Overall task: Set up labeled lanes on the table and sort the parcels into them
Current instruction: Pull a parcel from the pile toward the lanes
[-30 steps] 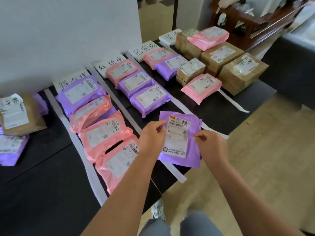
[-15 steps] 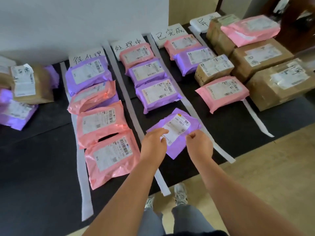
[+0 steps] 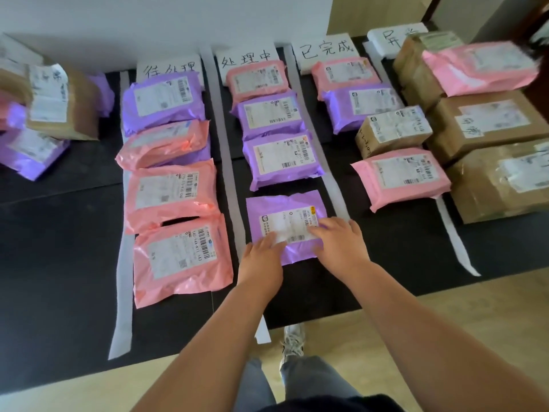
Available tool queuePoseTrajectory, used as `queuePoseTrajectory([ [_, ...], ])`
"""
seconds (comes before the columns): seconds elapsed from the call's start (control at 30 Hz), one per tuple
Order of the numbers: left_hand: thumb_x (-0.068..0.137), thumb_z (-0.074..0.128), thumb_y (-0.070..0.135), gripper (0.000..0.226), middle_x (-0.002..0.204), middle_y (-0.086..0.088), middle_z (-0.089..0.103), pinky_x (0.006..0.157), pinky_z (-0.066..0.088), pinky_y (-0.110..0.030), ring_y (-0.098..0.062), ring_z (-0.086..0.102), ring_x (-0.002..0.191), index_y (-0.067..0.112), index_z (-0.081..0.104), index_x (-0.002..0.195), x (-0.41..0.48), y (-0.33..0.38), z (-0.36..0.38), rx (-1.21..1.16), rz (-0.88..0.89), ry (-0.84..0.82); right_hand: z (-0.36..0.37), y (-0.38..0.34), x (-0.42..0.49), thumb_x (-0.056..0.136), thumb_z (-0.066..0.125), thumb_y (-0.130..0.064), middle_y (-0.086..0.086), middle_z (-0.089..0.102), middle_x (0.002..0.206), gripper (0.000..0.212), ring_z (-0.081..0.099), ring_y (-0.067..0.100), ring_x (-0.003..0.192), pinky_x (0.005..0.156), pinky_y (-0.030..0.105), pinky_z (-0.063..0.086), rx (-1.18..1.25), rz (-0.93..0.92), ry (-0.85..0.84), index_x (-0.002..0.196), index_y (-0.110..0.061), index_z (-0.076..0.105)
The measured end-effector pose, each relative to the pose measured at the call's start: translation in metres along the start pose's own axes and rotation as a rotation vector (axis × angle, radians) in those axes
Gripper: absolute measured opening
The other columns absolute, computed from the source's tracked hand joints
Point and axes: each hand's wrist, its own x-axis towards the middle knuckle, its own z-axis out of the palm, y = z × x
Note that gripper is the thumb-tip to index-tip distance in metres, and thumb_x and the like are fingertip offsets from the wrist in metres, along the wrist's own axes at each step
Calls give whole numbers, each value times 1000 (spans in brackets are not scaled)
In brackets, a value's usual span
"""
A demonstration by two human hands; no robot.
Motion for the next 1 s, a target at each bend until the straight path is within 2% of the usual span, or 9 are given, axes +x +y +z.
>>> queuePoseTrajectory([
  [0.17,96,45,7,63,165,1,14,124,8,-42,-21,14,151,30,30,153,13,-5,-7,-14,-12,-17,4,2,15,97,52,-21,-3,20,161,61,10,24,151,122,52,5,-47,12,-70,153,-32,30],
  [0.47,98,44,12,70,166,1,-4,122,-1,-49,-21,-4,153,30,11,157,15,-3,-5,24,-50,-78,-5,6,27,96,52,-15,-3,13,162,64,6,27,152,122,55,2,-55,-8,-87,153,-30,28],
  [0.6,100,41,14,67,166,-1,-5,122,1,-51,-24,-5,153,26,9,158,10,-3,-8,63,-62,-64,-8,7,19,97,52,-13,-3,18,163,61,8,23,152,123,52,5,24,0,-43,153,-29,32],
  [0.7,101,39,15,65,166,-1,-6,123,1,-49,-24,-5,153,25,9,158,4,0,-16,19,-81,-27,-12,5,9,99,52,-16,-1,26,161,55,17,20,150,124,49,11,105,17,45,150,-28,38],
  [0.87,103,38,20,59,166,0,1,123,0,-46,-23,-1,153,25,16,157,-12,1,-34,-120,-107,132,-21,-3,-4,98,55,-22,2,39,154,48,31,20,144,121,43,24,146,4,170,146,-24,46],
  [1.0,103,39,21,57,166,-1,6,124,3,-45,-22,2,153,26,20,156,-37,-6,-56,-199,-135,266,-29,-27,-13,98,57,-19,1,49,146,40,41,19,137,117,37,30,220,-48,268,138,-22,56],
])
